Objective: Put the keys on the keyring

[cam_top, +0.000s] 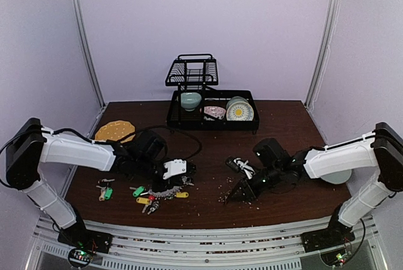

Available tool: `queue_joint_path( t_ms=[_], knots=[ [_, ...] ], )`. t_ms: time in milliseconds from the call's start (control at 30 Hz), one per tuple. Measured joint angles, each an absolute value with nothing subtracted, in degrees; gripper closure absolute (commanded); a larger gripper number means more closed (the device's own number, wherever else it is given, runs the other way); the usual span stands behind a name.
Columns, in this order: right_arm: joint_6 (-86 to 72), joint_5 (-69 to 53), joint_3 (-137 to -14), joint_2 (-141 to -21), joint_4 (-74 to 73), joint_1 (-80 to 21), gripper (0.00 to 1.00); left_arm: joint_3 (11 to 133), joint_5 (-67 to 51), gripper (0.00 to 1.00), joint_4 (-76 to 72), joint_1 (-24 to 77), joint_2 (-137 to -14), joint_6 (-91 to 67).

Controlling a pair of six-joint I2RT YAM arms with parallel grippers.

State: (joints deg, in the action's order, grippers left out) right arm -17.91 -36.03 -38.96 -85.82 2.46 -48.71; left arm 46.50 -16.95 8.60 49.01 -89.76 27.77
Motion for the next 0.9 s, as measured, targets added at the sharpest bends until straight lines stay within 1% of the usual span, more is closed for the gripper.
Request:
queue_joint_path(
  t_ms=[133, 300, 467, 567, 900],
  knots=[
    [-19.4, -36.2, -39.5, -88.8, 3.6, -48.7, 1.00, 44.1, -18.2, 1.00, 5.8, 49.1, -87.1, 25.3],
    [-19.5, -36.3, -40.0, -88.1, 4.2, -48.7, 1.00, 42.7, -18.9, 1.00, 3.7, 50.3, -80.6, 22.1],
    [-17.9, -37.6, -40.1, -80.0, 6.5, -48.7, 1.00, 42.7, -18.8, 1.00, -0.8, 53.9, -71.9, 19.8],
    [-16.2, -38.5, -41.5, -75.7, 7.4, -49.0, 1.00, 42.7, -18.4, 1.00, -3.0, 56.0, -68.7, 19.5],
    [-13.2, -45.5, -46.1, -70.6, 7.8, -50.5, 1.00, 44.9, -18.7, 1.00, -4.2, 59.3, -67.6, 19.9]
  ],
)
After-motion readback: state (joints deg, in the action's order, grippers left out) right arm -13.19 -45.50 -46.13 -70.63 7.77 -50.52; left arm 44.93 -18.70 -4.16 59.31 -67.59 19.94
